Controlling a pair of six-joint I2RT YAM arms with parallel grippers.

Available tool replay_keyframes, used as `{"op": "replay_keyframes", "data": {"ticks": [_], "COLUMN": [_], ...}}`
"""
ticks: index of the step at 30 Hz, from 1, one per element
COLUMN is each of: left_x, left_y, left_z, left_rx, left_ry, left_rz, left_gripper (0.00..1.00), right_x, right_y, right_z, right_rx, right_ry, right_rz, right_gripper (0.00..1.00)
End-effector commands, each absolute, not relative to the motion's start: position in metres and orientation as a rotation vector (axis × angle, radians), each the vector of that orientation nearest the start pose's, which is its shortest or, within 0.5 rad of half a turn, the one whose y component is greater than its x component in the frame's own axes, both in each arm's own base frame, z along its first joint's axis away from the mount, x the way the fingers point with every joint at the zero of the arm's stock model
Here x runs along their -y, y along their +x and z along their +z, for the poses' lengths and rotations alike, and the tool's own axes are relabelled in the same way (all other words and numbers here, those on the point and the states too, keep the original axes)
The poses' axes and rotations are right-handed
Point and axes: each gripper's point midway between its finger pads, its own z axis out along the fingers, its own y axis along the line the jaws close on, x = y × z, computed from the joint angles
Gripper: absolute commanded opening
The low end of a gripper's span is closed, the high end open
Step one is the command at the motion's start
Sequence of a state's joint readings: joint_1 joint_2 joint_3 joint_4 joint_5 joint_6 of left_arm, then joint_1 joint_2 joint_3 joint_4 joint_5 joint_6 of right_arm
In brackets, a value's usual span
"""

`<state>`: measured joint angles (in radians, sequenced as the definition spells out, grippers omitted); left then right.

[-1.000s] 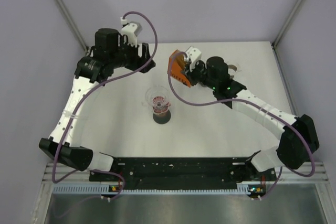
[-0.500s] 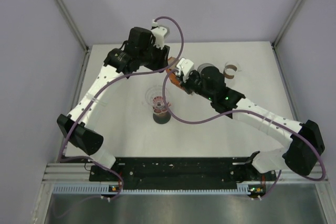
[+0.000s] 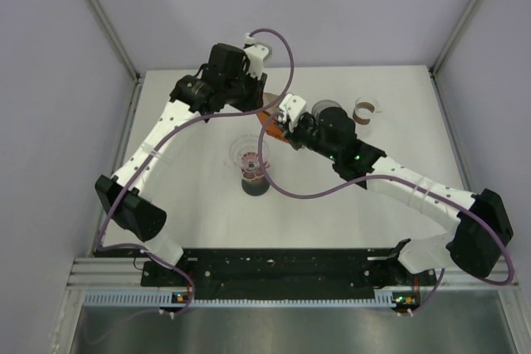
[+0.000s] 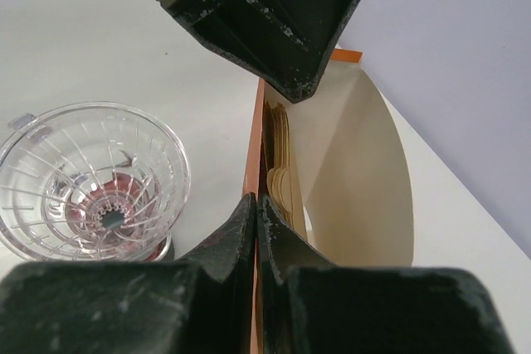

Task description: Place the coffee filter in the dripper

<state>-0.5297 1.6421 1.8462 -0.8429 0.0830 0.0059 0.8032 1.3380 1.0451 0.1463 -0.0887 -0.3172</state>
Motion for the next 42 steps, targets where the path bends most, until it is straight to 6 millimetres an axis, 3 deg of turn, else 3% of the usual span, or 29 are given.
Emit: {"op": "replay_keyframes", "data": {"ticks": [1, 3, 5, 9, 13, 16, 17, 21, 27, 30, 32, 36, 42], "left_x": [0.247, 0.247, 0.249, 0.255, 0.265, 0.271, 0.271, 0.279, 0.297, 0.304, 0.306, 0.316, 0.331], "left_y": [0.372, 0.371, 0.371, 0.376, 0.374, 0.372, 0.372, 0.362, 0.358, 0.368, 0.377, 0.384, 0.380], "left_z": [0.296, 0.291, 0.291, 0.306, 0.320, 0.326, 0.327, 0.329, 0.330, 0.313, 0.290, 0.266, 0.270], "left_rx": [-2.164, -2.182, -2.193, -2.149, -2.093, -2.053, -2.035, -2.003, -2.004, -2.129, -2.196, -2.234, -2.174], "left_ry": [0.672, 0.676, 0.645, 0.612, 0.635, 0.692, 0.730, 0.846, 0.937, 0.897, 0.885, 0.916, 0.999], "left_rz": [-0.434, -0.437, -0.450, -0.487, -0.549, -0.565, -0.553, -0.529, -0.422, -0.355, -0.316, -0.324, -0.415], "left_gripper": [0.28, 0.20, 0.03, 0.00, 0.00, 0.00, 0.00, 0.00, 0.00, 0.00, 0.00, 0.00, 0.00], "right_x": [-0.340, -0.340, -0.339, -0.332, -0.318, -0.307, -0.302, -0.281, -0.259, -0.245, -0.230, -0.207, -0.205], "right_y": [0.306, 0.306, 0.306, 0.306, 0.289, 0.269, 0.265, 0.247, 0.234, 0.244, 0.256, 0.268, 0.256], "right_z": [0.302, 0.300, 0.298, 0.300, 0.325, 0.339, 0.337, 0.324, 0.292, 0.274, 0.261, 0.243, 0.229], "right_rx": [-1.342, -1.350, -1.355, -1.397, -1.401, -1.400, -1.424, -1.508, -1.581, -1.657, -1.732, -1.833, -1.877], "right_ry": [-0.954, -0.950, -0.942, -0.918, -0.879, -0.880, -0.879, -0.874, -0.852, -0.788, -0.693, -0.541, -0.533], "right_rz": [0.497, 0.501, 0.496, 0.490, 0.532, 0.601, 0.621, 0.685, 0.700, 0.677, 0.671, 0.706, 0.740], "right_gripper": [0.00, 0.00, 0.00, 0.00, 0.39, 0.47, 0.46, 0.25, 0.17, 0.11, 0.00, 0.00, 0.00]}}
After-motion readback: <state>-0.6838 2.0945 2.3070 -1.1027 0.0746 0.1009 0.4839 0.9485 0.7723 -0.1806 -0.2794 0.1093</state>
